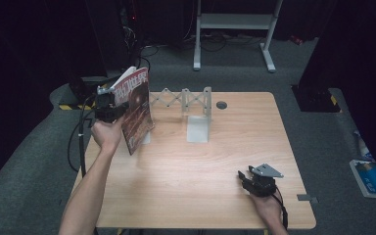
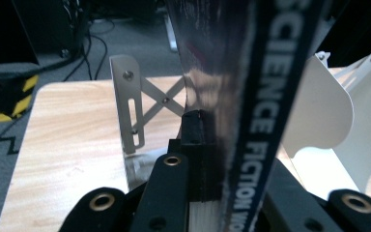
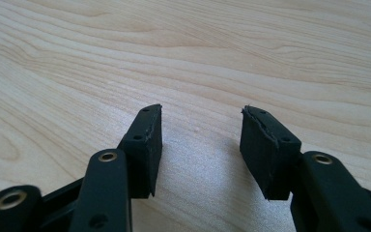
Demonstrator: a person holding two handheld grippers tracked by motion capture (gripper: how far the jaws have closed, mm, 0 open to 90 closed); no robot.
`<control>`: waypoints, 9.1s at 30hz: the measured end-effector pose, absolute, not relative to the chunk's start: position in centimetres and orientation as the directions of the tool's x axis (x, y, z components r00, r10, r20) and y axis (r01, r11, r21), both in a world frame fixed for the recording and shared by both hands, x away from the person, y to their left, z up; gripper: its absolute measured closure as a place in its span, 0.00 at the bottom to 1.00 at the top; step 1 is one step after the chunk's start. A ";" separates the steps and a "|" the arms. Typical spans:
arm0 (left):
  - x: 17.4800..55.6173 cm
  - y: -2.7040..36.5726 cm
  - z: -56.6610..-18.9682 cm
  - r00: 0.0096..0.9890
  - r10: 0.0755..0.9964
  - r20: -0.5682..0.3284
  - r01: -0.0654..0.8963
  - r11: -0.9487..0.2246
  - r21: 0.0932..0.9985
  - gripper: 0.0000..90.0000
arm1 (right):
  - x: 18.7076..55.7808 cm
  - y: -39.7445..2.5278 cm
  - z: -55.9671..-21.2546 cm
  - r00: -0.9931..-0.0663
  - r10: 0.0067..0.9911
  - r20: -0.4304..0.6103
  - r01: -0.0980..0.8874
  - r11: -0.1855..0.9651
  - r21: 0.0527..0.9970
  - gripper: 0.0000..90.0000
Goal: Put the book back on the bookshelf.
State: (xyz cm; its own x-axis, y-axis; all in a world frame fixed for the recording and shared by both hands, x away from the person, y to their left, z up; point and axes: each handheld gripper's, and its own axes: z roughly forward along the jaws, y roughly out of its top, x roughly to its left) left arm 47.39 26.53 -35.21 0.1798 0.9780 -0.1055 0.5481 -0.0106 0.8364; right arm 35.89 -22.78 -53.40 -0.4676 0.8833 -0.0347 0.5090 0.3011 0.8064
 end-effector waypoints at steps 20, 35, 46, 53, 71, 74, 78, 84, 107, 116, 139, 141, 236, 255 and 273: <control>47.0 25.8 -37.5 0.171 0.983 -0.071 0.450 -0.013 0.893 0.93 | 35.9 -22.8 -53.4 -0.468 0.883 -0.033 0.510 0.300 0.806 0.56; 47.0 26.5 -36.2 0.202 0.974 -0.103 0.559 -0.028 0.828 0.88 | 35.9 -22.8 -53.4 -0.470 0.882 -0.035 0.508 0.302 0.807 0.56; 47.0 25.9 -36.1 0.172 0.982 -0.072 0.529 -0.031 0.848 0.93 | 35.9 -22.8 -53.4 -0.471 0.882 -0.035 0.508 0.303 0.807 0.56; 47.4 25.8 -36.4 0.157 0.984 -0.085 0.500 -0.005 0.866 0.93 | 35.9 -22.8 -53.4 -0.472 0.881 -0.037 0.506 0.305 0.807 0.56; 47.2 27.0 -36.9 0.167 0.982 -0.088 0.514 -0.010 0.858 0.88 | 35.9 -22.8 -53.4 -0.470 0.882 -0.034 0.508 0.302 0.807 0.56; 47.2 27.4 -36.8 0.159 0.983 -0.087 0.519 -0.008 0.855 0.87 | 35.9 -22.8 -53.4 -0.471 0.882 -0.033 0.509 0.302 0.806 0.56; 47.2 27.8 -36.8 0.152 0.984 -0.093 0.525 -0.001 0.851 0.86 | 35.9 -22.8 -53.4 -0.472 0.881 -0.034 0.508 0.303 0.806 0.55; 47.3 28.3 -36.9 0.146 0.984 -0.098 0.534 0.005 0.846 0.85 | 35.9 -22.8 -53.4 -0.471 0.882 -0.033 0.508 0.302 0.806 0.55; 46.6 30.0 -37.2 0.137 0.979 -0.153 0.555 0.052 0.830 0.60 | 35.9 -22.8 -53.4 -0.468 0.883 -0.030 0.512 0.298 0.806 0.55; 46.2 30.0 -36.8 0.135 0.977 -0.167 0.549 0.067 0.833 0.51 | 35.9 -22.8 -53.4 -0.470 0.882 -0.028 0.513 0.298 0.805 0.54; 43.4 30.5 -35.9 0.183 0.974 -0.133 0.520 0.019 0.854 0.44 | 35.9 -22.7 -53.4 -0.474 0.880 -0.032 0.508 0.303 0.806 0.53; 43.2 30.5 -35.9 0.185 0.974 -0.133 0.518 0.018 0.855 0.44 | 35.8 -22.7 -53.4 -0.474 0.880 -0.033 0.508 0.304 0.806 0.53; 35.4 27.5 -37.3 0.369 0.902 -0.224 0.455 0.035 0.890 0.44 | 35.8 -22.7 -53.4 -0.475 0.879 -0.029 0.509 0.302 0.806 0.53; 35.4 25.4 -38.3 0.429 0.880 -0.206 0.479 -0.028 0.877 0.43 | 35.8 -22.7 -53.4 -0.475 0.880 -0.031 0.510 0.303 0.805 0.52; 35.9 23.1 -39.8 0.475 0.851 -0.225 0.505 -0.054 0.862 0.44 | 35.8 -22.7 -53.4 -0.472 0.881 -0.032 0.509 0.302 0.806 0.52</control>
State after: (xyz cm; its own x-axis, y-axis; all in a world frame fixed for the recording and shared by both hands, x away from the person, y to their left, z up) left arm 35.91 23.13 -39.78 0.4751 0.8505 -0.2255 0.5048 -0.0536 0.8616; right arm 35.81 -22.70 -53.42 -0.4725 0.8808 -0.0315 0.5091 0.3019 0.8061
